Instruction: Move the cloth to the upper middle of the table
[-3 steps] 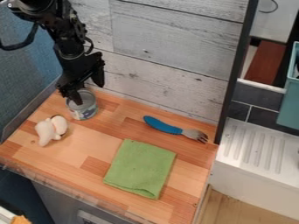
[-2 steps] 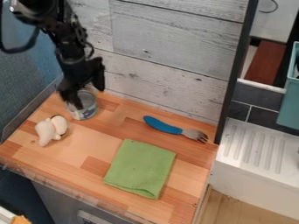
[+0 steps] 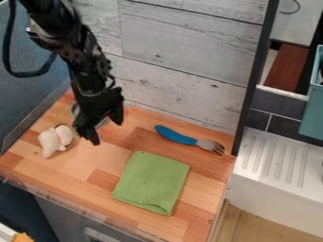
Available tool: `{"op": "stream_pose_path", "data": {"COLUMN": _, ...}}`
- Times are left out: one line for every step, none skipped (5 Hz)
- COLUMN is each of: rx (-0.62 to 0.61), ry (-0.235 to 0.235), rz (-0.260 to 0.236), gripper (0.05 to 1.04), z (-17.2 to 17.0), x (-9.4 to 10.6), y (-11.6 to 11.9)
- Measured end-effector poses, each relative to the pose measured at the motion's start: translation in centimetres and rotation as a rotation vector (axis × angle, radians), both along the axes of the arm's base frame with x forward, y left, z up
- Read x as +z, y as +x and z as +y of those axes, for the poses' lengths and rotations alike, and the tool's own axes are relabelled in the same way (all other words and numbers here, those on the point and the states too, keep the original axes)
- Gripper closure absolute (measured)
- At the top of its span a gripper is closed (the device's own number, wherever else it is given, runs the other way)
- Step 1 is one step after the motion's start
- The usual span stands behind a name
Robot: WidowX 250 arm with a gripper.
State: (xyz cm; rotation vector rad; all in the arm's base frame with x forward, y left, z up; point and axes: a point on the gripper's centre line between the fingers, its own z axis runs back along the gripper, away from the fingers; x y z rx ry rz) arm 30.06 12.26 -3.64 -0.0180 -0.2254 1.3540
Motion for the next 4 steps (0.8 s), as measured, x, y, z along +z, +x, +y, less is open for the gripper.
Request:
{"op": "stream_pose_path", "data": {"rx": -0.002, "ry": -0.033, "rz": -0.005, "gripper": 0.083, "z": -2.2, "x": -0.9, "y": -0.7}}
{"op": "stream_pose_path", "data": {"rx": -0.048, "ry": -0.065, "rz": -0.01, "gripper": 0.083, "z": -5.1, "x": -1.3, "y": -0.5}}
{"op": "stream_pose_path", "data": {"rx": -0.113, "ry": -0.071, "rz": -0.008, "gripper": 0.083, "z": -7.8, "x": -2.2, "y": -0.3}}
{"op": "stream_pose_path", "data": {"rx": -0.11, "ry": -0.072, "rz": -0.03, "gripper": 0.083, "z": -10.1, "x": -2.5, "y": -0.1}}
